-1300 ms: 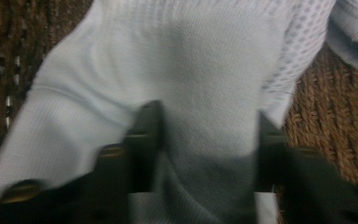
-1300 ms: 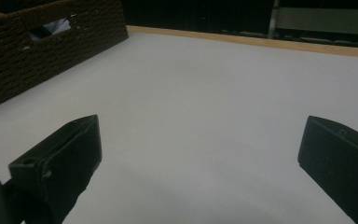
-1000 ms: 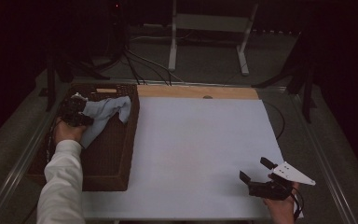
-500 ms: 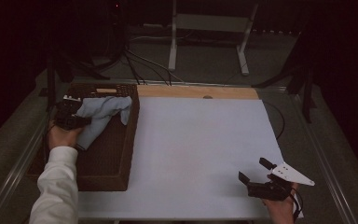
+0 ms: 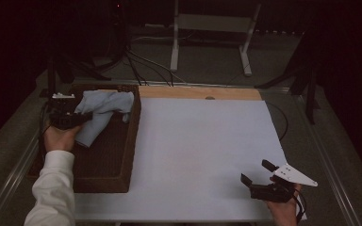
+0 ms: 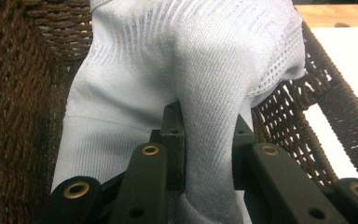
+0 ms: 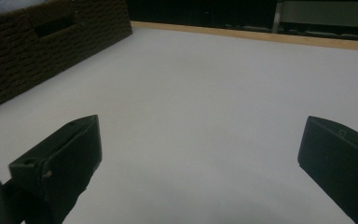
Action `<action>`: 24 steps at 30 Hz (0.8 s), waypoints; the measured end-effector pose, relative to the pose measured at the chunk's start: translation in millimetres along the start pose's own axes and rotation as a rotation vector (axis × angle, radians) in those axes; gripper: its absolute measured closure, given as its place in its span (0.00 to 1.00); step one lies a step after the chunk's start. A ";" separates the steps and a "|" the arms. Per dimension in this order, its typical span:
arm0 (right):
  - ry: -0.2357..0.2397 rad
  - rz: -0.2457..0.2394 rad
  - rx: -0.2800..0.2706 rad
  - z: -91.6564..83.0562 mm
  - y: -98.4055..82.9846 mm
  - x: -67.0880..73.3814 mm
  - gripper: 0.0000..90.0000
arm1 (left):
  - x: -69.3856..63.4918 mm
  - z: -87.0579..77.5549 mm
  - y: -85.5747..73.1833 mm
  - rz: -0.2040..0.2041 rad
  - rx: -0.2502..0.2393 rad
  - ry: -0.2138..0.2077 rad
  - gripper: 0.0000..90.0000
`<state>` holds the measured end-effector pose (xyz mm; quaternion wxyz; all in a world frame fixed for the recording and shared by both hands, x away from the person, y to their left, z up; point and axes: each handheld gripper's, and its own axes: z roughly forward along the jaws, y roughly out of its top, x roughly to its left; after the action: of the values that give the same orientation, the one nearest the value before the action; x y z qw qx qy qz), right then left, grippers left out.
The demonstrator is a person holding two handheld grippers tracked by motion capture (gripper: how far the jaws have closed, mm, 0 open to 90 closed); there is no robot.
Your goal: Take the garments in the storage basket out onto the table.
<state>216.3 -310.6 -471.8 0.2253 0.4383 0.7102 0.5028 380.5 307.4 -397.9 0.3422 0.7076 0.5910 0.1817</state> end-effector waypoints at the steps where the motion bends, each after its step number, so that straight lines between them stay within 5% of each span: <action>1: 0.001 0.001 0.000 -0.3 0.1 -0.4 0.00 | -0.1 -1.3 -0.1 0.003 -0.001 -0.001 0.85; 24: 0.014 -0.020 -0.058 -1.6 -2.6 -5.7 0.00 | -13.0 -22.1 -0.7 0.008 -0.062 -0.050 0.84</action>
<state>217.0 -316.6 -474.2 0.2379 0.4210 0.7010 0.5242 362.3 300.9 -381.0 0.3778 0.7033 0.5735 0.1835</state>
